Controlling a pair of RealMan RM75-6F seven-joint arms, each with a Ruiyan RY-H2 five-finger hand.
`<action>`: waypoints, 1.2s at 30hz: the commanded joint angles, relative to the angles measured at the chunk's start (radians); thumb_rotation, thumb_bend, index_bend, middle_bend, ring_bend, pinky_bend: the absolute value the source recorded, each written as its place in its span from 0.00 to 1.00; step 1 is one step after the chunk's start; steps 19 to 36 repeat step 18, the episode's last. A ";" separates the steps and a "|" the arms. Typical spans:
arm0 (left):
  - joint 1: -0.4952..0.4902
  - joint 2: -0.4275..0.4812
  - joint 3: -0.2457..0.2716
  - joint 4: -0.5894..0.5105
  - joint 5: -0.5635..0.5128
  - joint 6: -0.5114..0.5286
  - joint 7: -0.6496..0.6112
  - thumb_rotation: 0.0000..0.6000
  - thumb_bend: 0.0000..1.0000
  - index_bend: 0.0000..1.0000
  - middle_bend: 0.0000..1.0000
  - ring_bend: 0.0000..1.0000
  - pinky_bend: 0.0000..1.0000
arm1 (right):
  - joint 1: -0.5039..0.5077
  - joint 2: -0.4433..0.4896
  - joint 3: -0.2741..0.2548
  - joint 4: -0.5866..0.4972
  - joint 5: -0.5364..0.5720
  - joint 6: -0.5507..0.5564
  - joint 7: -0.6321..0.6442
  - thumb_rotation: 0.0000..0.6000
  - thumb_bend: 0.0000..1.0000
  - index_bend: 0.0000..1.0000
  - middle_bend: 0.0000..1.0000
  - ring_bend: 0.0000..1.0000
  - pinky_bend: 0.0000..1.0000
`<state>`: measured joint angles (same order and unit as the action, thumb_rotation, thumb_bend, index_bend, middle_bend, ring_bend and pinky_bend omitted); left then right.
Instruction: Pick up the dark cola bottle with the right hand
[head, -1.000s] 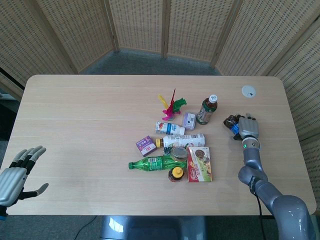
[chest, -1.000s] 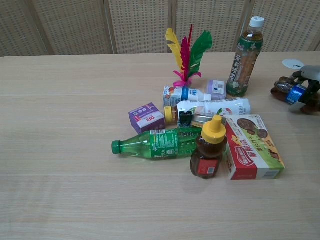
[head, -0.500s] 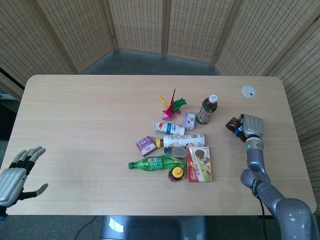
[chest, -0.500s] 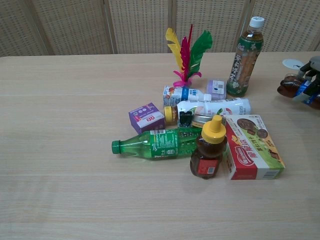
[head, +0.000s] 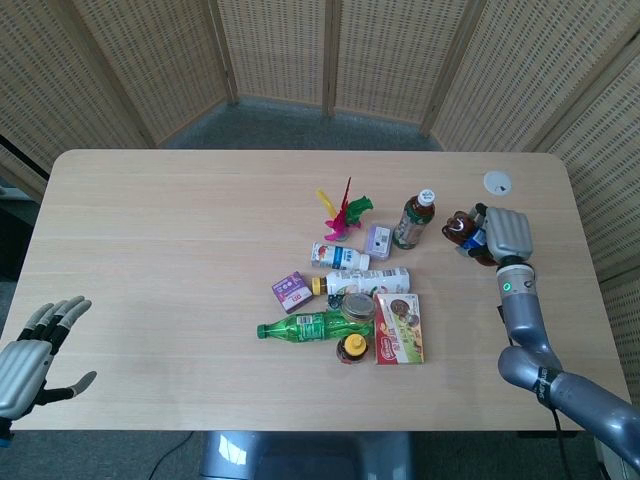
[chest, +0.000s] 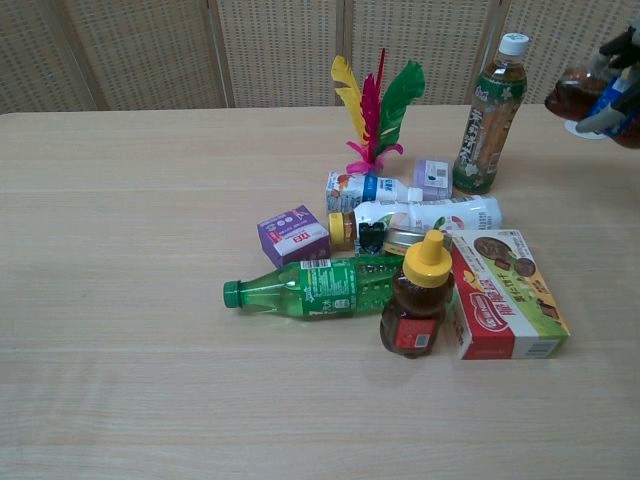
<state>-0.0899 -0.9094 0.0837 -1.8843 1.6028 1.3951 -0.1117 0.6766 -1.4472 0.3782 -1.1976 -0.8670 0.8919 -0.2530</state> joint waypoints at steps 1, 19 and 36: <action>0.005 -0.001 0.003 0.008 0.008 0.009 -0.012 1.00 0.30 0.05 0.00 0.00 0.00 | -0.023 0.154 0.050 -0.233 0.021 0.097 -0.074 1.00 0.18 0.69 0.92 1.00 0.84; 0.010 -0.018 0.008 0.048 0.032 0.021 -0.059 1.00 0.30 0.05 0.00 0.00 0.00 | -0.012 0.320 0.066 -0.521 0.066 0.211 -0.152 1.00 0.18 0.69 0.92 1.00 0.84; 0.010 -0.018 0.008 0.048 0.032 0.021 -0.059 1.00 0.30 0.05 0.00 0.00 0.00 | -0.012 0.320 0.066 -0.521 0.066 0.211 -0.152 1.00 0.18 0.69 0.92 1.00 0.84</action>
